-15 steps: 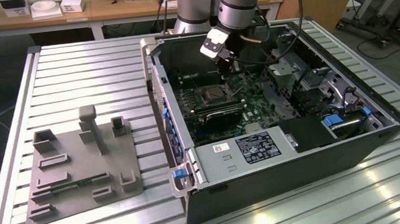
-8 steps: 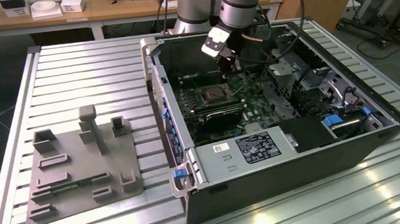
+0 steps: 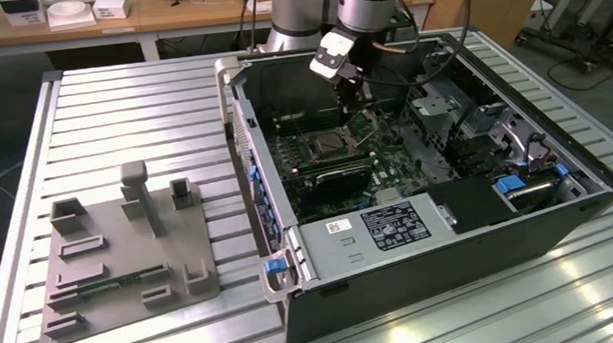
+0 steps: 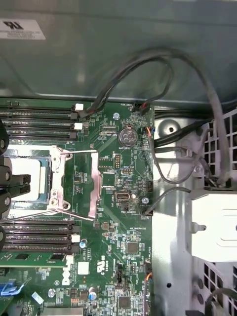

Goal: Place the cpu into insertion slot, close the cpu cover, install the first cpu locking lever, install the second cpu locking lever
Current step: 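Close the cpu cover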

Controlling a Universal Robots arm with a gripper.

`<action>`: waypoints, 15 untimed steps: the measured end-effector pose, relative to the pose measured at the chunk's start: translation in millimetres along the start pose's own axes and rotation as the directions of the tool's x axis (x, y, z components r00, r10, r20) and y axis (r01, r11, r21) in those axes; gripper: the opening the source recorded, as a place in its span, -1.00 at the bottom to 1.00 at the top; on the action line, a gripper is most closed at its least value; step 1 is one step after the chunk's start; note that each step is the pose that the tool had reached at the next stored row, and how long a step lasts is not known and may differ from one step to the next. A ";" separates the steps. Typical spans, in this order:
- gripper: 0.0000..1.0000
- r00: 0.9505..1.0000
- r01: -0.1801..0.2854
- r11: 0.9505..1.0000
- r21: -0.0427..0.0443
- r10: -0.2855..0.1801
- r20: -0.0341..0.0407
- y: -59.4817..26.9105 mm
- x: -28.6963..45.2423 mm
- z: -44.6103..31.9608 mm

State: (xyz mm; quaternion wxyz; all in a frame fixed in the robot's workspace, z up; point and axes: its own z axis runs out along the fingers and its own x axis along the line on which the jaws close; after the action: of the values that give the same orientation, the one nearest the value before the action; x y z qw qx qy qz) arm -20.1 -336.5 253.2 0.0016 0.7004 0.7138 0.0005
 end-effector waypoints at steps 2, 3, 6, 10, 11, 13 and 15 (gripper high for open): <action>-0.80 1.000 0.000 1.000 -0.006 0.000 0.000 0.0 0.1 -1.2; -0.80 1.000 0.000 1.000 -0.007 0.000 0.000 0.1 0.1 -1.1; -0.80 1.000 0.000 1.000 -0.008 0.000 0.000 2.0 0.1 -1.0; -0.80 1.000 0.000 1.000 -0.008 0.000 0.000 9.0 0.0 0.0; -0.80 1.000 0.000 1.000 -0.008 0.000 0.000 10.5 -0.1 0.4; -0.80 1.000 0.000 1.000 -0.007 0.000 0.000 13.7 -0.1 1.0; -0.80 1.000 0.000 1.000 -0.007 0.000 0.001 16.6 -0.2 1.3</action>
State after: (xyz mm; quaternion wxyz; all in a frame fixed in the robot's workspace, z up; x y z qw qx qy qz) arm -3.5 -336.4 251.9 0.0044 0.7003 0.7139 0.0030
